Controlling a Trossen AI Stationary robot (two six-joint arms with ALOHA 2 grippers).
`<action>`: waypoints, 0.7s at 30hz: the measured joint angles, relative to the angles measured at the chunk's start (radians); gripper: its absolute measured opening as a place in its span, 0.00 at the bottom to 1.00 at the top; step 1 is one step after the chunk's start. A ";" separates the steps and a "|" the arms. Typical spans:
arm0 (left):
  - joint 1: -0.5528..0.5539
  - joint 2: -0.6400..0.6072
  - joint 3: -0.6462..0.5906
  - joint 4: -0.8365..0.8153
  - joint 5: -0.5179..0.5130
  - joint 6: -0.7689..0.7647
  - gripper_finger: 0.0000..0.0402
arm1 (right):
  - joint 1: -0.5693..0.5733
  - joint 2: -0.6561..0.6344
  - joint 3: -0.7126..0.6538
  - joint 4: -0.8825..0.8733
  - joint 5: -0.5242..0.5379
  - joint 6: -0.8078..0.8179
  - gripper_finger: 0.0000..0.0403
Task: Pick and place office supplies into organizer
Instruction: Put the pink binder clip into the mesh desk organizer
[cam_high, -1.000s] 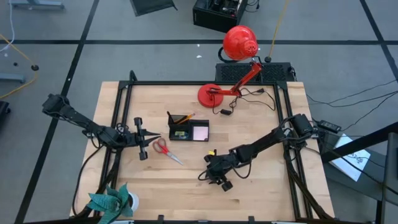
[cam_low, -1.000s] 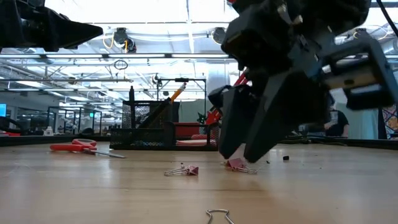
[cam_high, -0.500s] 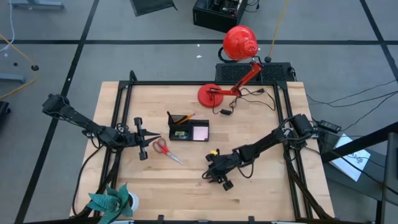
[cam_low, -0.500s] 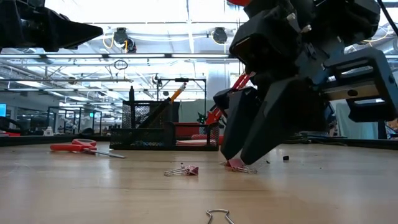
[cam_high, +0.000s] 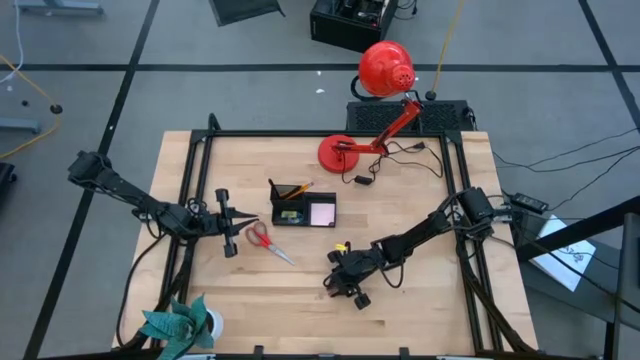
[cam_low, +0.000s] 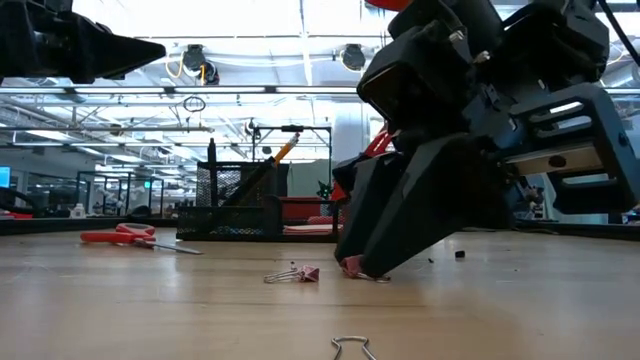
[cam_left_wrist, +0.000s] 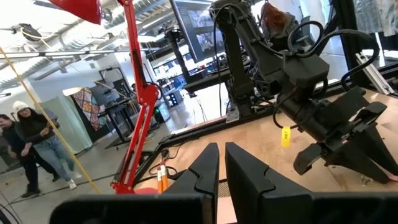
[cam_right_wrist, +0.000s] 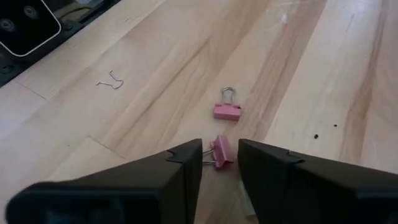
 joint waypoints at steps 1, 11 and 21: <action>0.000 0.000 0.000 0.000 -0.001 0.000 0.09 | 0.000 0.000 0.000 -0.002 0.000 0.000 0.22; 0.000 0.000 0.000 0.000 -0.004 -0.002 0.09 | -0.001 -0.003 -0.002 0.047 0.002 -0.027 0.02; 0.000 0.000 0.000 0.000 -0.004 -0.003 0.09 | -0.003 -0.089 0.009 0.035 0.006 -0.080 0.04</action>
